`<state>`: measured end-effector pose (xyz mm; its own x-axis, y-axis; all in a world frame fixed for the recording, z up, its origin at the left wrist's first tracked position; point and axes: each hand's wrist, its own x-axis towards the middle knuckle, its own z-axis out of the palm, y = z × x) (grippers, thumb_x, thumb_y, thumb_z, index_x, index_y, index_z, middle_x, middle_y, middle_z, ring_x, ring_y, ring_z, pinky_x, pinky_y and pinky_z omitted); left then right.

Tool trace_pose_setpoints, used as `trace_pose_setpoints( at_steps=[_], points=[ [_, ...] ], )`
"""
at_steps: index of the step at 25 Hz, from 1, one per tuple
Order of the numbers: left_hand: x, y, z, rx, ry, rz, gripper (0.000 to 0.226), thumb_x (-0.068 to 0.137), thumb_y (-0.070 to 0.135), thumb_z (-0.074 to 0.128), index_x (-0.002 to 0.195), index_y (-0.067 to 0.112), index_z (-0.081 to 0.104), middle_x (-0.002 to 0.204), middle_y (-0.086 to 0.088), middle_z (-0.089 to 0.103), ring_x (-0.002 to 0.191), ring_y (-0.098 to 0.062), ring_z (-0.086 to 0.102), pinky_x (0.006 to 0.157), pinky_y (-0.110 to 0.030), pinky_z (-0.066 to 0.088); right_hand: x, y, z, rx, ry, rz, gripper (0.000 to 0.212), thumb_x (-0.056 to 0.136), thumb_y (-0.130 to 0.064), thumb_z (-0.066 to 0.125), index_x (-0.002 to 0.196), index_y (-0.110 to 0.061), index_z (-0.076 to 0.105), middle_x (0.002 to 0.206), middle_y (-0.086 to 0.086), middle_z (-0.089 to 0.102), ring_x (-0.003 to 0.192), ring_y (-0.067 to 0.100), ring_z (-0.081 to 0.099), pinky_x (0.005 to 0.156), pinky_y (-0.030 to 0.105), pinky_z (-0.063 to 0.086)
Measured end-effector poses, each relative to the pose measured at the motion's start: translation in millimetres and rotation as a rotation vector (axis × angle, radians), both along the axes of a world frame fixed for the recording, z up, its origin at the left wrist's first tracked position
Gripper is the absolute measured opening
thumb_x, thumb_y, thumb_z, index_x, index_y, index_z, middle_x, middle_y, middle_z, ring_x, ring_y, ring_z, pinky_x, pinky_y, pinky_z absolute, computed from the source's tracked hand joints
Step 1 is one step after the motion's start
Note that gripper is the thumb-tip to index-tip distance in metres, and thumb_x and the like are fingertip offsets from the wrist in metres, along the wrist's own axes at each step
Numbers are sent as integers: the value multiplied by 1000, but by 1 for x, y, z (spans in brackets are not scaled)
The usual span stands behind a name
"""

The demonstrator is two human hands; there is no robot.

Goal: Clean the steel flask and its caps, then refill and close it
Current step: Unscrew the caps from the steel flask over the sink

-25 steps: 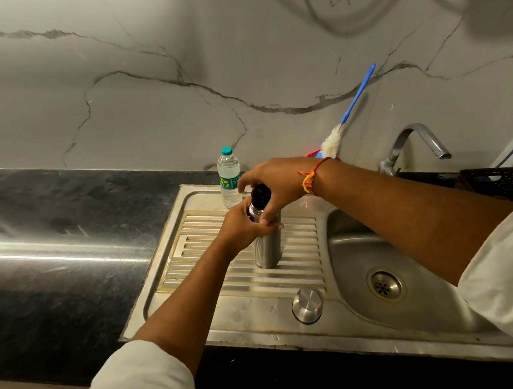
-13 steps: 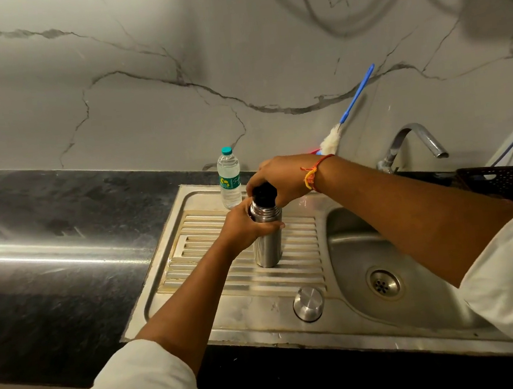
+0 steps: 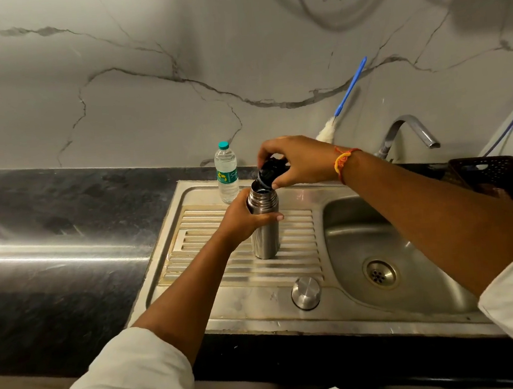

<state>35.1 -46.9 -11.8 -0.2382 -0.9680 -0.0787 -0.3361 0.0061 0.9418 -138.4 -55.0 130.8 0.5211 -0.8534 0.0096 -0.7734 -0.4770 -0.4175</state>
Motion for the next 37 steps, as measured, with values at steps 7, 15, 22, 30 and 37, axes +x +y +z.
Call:
trace_pose_setpoints(
  at_steps=[7,15,22,30,37],
  points=[
    [16,12,-17,-86,-230,31,95,67,36,94,145,19,42,146,-4,54,133,-21,49,108,-38,45,-14,35,1,201,-232,-51,41,82,-18,76,118,-23,58,113,-5,62,93,9,64,71,16,54],
    [54,43,-47,-126,-491,83,78,84,29,83,148,10,45,150,-9,51,138,-26,48,113,-41,43,22,76,-94,303,118,120,43,76,-31,77,116,-31,60,112,-8,60,98,9,58,79,21,50],
    [75,61,-61,-88,-556,97,76,87,30,81,150,11,42,153,-8,49,140,-26,46,114,-37,39,50,87,-176,250,344,161,52,72,-27,78,118,-25,53,115,1,56,99,23,57,76,36,54],
    [78,61,-64,-84,-565,99,73,88,29,80,149,11,43,153,-8,49,139,-25,47,114,-36,39,58,85,-190,179,392,203,51,76,-30,78,119,-23,52,116,5,57,101,26,57,72,31,45],
    [71,54,-63,-106,-540,96,70,90,29,78,148,10,45,150,-8,52,139,-25,48,113,-35,39,47,85,-183,204,321,94,65,79,-57,70,131,-24,49,127,3,54,115,24,51,88,37,49]
  ],
)
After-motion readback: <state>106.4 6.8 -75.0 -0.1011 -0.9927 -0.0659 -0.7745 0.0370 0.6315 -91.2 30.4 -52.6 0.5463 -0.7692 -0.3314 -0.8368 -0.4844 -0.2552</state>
